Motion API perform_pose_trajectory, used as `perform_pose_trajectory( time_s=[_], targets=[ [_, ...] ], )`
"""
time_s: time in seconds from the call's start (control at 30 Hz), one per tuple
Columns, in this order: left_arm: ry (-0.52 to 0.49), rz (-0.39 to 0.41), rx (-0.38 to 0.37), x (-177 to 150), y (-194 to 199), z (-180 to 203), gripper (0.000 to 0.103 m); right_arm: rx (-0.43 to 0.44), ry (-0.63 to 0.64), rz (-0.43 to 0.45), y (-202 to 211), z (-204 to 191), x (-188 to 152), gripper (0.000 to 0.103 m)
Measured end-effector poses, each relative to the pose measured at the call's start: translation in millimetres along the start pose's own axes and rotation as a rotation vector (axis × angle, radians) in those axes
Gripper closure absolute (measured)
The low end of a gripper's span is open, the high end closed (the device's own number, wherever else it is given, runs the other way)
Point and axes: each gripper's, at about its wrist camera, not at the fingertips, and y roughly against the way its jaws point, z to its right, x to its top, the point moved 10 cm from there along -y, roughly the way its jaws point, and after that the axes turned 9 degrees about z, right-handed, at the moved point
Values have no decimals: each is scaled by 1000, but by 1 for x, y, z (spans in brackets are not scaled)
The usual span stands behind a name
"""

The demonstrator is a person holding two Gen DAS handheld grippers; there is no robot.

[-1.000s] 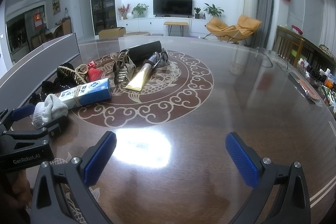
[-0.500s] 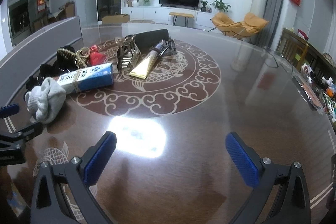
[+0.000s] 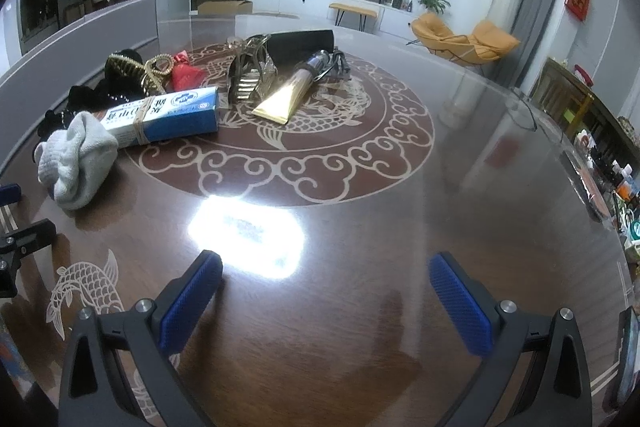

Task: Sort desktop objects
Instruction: 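Move the left tool toward the white knit sock on the pile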

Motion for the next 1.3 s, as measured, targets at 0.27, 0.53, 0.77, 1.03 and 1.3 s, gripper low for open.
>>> perform_pose_trajectory(
  time_s=[0.27, 0.53, 0.77, 1.03, 1.3],
  targets=[
    [-44, -6, 30, 9, -2, -3, 0, 30, 8, -26, -3, -4, -2, 0],
    [-90, -53, 18, 19, -9, -3, 0, 167, -58, -171, -22, 1, -6, 0],
    [-134, -86, -38, 41, -31, 8, 0, 237, 1, -88, -26, -6, 1, 0],
    [-136, -68, -62, 76, -61, 20, 0, 249, 8, -79, -29, -6, 8, 0],
    [-154, 12, -67, 81, -59, 18, 0, 249, 8, -78, -27, -6, 6, 0]
  ],
)
